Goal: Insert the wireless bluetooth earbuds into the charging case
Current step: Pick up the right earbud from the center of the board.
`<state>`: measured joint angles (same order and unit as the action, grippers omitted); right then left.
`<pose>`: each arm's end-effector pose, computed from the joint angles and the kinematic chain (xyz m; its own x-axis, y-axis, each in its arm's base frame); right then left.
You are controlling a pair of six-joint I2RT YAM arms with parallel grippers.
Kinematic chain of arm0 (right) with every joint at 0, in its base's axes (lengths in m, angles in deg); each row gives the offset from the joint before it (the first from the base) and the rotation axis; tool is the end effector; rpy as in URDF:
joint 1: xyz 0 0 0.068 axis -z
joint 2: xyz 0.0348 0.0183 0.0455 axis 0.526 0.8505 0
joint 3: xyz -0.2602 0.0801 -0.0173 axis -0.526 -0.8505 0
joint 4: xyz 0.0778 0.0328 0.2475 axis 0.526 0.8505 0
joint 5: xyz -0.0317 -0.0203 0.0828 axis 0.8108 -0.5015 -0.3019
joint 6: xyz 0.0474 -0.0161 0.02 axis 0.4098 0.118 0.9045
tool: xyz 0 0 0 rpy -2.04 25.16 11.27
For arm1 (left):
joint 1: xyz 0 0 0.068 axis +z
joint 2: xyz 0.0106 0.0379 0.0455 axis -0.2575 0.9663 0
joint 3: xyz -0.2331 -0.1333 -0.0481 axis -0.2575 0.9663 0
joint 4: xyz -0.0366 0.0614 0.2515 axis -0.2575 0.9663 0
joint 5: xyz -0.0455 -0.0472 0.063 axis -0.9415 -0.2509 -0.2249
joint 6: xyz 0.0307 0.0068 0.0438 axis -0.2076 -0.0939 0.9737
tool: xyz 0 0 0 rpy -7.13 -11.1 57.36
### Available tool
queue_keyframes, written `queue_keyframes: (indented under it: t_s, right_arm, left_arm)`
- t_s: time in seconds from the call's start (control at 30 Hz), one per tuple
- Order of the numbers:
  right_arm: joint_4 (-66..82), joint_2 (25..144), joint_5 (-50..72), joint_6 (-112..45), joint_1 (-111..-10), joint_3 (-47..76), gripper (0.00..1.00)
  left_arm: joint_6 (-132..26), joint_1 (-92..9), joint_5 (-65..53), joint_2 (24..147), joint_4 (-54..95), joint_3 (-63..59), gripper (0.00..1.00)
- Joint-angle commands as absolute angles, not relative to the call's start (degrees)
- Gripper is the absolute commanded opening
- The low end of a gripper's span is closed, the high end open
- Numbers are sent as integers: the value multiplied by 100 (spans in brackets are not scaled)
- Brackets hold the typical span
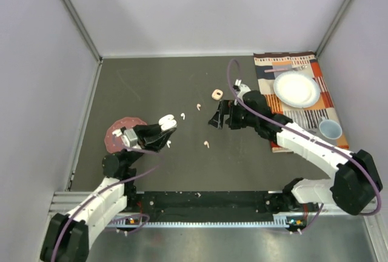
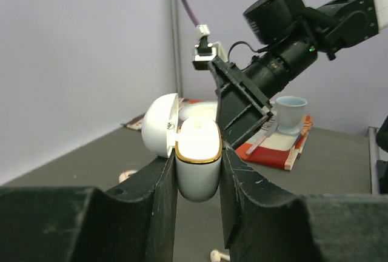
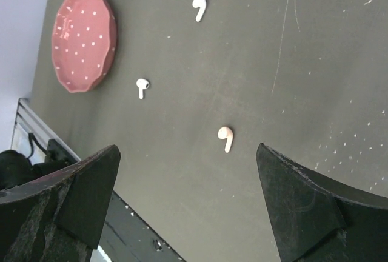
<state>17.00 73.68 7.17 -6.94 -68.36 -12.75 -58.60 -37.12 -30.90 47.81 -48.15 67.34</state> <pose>0.2148 0.1683 0.2720 -0.7426 0.1252 -0.6579 -0.3697 0.7425 0.5586 0.1130 -0.0671 0.2454 0.3069 -0.3915 -0.8675 0.8531 0.5173 0.0684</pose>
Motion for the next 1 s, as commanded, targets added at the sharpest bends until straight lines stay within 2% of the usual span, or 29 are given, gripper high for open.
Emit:
queue_keyframes:
  t_s: [0.0, 0.1, 0.5, 0.97]
  right_arm:
    - [1537, 7827, 620, -868, -6830, -788, 92]
    - [1449, 8328, 672, -991, -6847, -473, 89]
    - [1905, 10761, 1516, -1422, -7330, 1680, 79]
    - [2319, 12292, 1789, -1379, -7735, 3150, 63]
  left_arm:
    - [-6987, -2935, -4143, 5574, -6591, 6783, 0]
    - [-7568, -2548, -4374, 5970, -7340, 6677, 0]
    - [-7516, -2468, -4366, 5092, -6936, 6817, 0]
    - [-7762, -2459, -4251, 4961, -7068, 6756, 0]
